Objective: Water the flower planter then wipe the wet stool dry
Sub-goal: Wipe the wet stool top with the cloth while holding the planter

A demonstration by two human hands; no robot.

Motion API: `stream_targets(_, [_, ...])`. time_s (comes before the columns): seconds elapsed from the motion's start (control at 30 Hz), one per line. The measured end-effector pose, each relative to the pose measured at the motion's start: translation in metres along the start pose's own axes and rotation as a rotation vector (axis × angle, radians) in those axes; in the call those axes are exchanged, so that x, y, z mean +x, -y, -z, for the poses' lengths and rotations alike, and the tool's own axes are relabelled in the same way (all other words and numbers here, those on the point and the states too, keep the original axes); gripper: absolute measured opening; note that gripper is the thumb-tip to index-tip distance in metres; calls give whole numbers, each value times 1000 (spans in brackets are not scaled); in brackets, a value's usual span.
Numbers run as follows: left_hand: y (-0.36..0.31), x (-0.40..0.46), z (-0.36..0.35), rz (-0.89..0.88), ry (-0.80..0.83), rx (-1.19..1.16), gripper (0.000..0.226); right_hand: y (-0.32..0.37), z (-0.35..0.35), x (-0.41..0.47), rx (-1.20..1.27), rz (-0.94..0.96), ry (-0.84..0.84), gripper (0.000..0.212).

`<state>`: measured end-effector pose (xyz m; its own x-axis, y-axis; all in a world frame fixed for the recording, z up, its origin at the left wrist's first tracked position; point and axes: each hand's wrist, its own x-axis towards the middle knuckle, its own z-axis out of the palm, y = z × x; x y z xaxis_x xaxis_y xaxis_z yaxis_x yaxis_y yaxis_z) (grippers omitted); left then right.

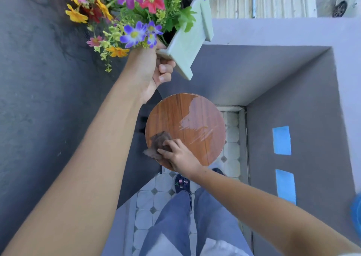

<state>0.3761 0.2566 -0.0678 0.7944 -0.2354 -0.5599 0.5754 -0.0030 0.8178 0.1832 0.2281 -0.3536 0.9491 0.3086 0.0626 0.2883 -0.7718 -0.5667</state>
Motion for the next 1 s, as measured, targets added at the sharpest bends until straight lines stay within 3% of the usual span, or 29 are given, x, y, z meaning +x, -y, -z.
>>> stream_targets(0.13, [-3, 3, -2, -11, 2, -5, 27, -5, 3, 37, -54, 104, 30, 40])
stream_targets(0.2, [-3, 4, -1, -15, 11, -2, 28, -28, 25, 58, -117, 42, -47, 48])
stream_targets(0.37, [-3, 7, 3, -19, 15, 3, 26, -106, 77, 62, -83, -711, -482, 40])
stream_targets(0.43, [-2, 9, 5, -22, 19, 0, 26, -114, 83, 48, -96, -826, -549, 33])
stream_targets(0.63, [-1, 12, 3, -26, 4, -4, 26, -81, 58, 32, -135, -674, -413, 43])
stream_targets(0.77, [-2, 12, -1, -38, 5, -6, 24, -27, 25, 33, -97, -326, -231, 56])
stream_targets(0.9, [-3, 10, -2, -47, 3, -15, 24, 9, -8, 46, -45, 31, -55, 33])
stream_targets(1.0, [-2, 10, -5, -51, 7, -5, 25, 0, 0, 75, -103, 120, -12, 39])
